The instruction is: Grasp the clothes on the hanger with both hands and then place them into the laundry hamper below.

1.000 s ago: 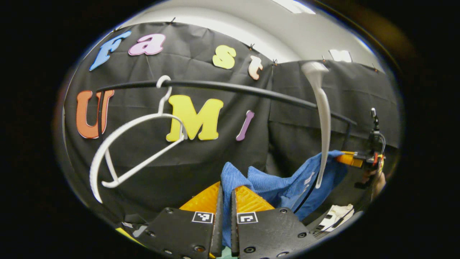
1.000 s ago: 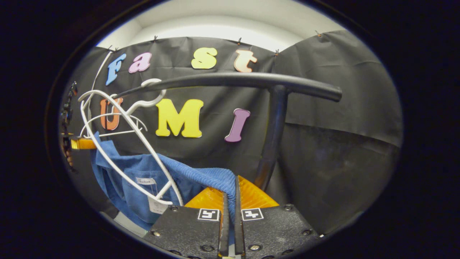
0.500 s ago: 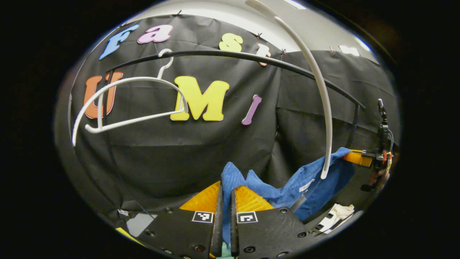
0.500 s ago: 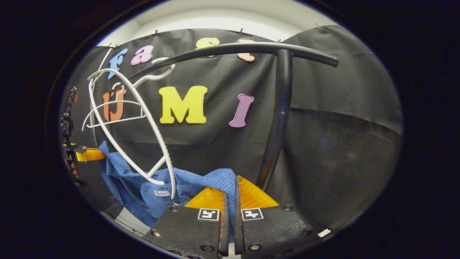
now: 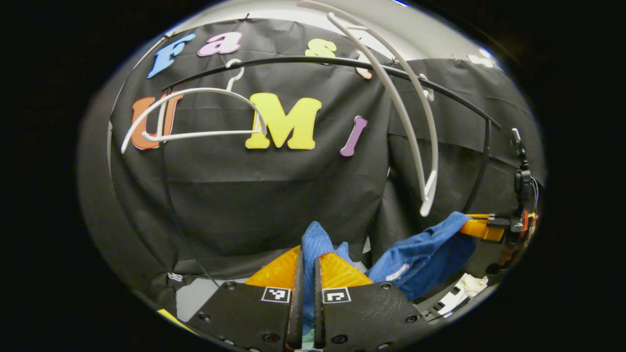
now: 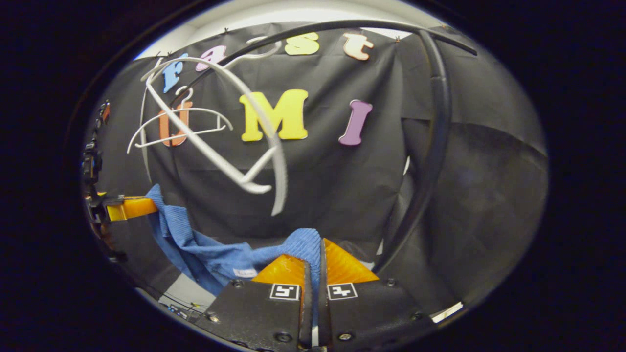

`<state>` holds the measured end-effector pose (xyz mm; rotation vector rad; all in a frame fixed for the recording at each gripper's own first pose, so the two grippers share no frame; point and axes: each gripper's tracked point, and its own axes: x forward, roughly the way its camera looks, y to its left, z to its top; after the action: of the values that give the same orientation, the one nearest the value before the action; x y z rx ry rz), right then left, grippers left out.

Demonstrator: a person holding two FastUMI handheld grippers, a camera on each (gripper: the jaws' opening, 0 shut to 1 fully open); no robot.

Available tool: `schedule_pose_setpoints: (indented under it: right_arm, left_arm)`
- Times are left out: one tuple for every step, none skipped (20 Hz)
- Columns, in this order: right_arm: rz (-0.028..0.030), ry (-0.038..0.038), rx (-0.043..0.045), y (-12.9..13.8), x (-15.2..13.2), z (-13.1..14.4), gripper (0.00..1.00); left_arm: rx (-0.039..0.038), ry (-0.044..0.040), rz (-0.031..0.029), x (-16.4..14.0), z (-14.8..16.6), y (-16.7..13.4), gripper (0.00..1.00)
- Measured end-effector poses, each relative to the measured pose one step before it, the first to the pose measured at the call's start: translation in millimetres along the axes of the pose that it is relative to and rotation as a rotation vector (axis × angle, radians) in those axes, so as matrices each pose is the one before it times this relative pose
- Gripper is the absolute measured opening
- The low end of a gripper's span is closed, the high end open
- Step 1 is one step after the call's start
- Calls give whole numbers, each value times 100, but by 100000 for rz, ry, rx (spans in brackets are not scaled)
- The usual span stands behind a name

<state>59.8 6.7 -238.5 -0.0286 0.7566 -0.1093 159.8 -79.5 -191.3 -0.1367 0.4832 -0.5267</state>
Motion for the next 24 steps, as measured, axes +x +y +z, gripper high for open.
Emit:
schedule_pose_setpoints:
  right_arm:
    - [1769, 1365, -232, 983, 390, -660, 8]
    - [2474, 1270, -200, 1013, 388, -822, 8]
    - [1948, 967, -28, 1133, 225, -562, 8]
    - [2313, 872, 297, 1164, 187, -508, 8]
    - [2022, 548, 950, 1087, 102, -261, 8]
    - [2159, 685, 1040, 863, 198, -358, 8]
    - [2086, 487, 995, 1068, 236, -152, 8]
    - [1976, 272, 950, 955, 200, -121, 8]
    - [2241, -148, 482, 1151, 236, -5, 8]
    - [1731, -304, -73, 1038, 243, -118, 8]
    - [1796, -314, -479, 1048, 227, -64, 8]
    - [1613, -1201, -1075, 1001, 132, -101, 8]
    - [1678, -847, -1909, 895, -423, 605, 8]
    - [935, -513, -1328, 989, 797, -342, 8]
    - [1131, -243, -905, 770, 154, -91, 8]
    - [432, -130, -276, 560, 387, -181, 8]
    - [598, 643, 1, 532, 403, -252, 8]
    - [-467, 190, 481, 217, 257, -134, 8]
    - [-279, 223, 464, 57, 360, -188, 8]
    - [-1170, 21, -480, -196, 126, 106, 8]
    - [-2153, -108, -787, -349, 477, -21, 8]
    - [-1831, 388, -1527, -280, 374, 149, 8]
    - [-1934, 878, -1409, -267, 379, -147, 8]
    - [-1271, 771, -1093, -182, 154, -431, 8]
  left_arm:
    - [109, -19, 887, -181, -387, -164, 10]
    - [9, 428, -57, -145, -447, -310, 10]
    - [-289, 311, 388, -182, -430, -267, 10]
    - [-335, 165, 277, -331, -517, -311, 10]
    - [-459, -349, 938, -274, -278, -50, 10]
    - [-1060, 34, 425, -679, -425, -246, 10]
    - [-1093, -91, 204, -132, -116, -99, 10]
    - [-1133, 342, -215, 23, -167, -89, 10]
    - [-1022, 162, -82, -109, -161, -178, 10]
    - [-842, 64, -294, -99, -281, -118, 10]
    - [-247, 172, 31, -166, -224, 18, 10]
    - [146, 166, 129, -163, -295, -34, 10]
    - [217, 234, -86, -30, -159, -50, 10]
    - [135, 426, -609, 312, 11, -223, 10]
    - [191, 316, -433, 138, -106, -72, 10]
    - [223, 356, -114, 67, -328, 48, 10]
    - [493, 734, 52, 58, -403, 14, 10]
    - [607, 1031, 472, 16, -581, -48, 10]
    - [352, 738, 577, 306, -358, 47, 10]
    - [574, 559, 516, 310, -54, 67, 8]
    - [-178, 87, 799, 542, 242, 305, 8]
    - [-578, 982, 79, 13, -506, 137, 8]
    - [82, 769, -30, 238, -137, 214, 8]
    - [343, 1862, 68, 205, -521, 151, 8]
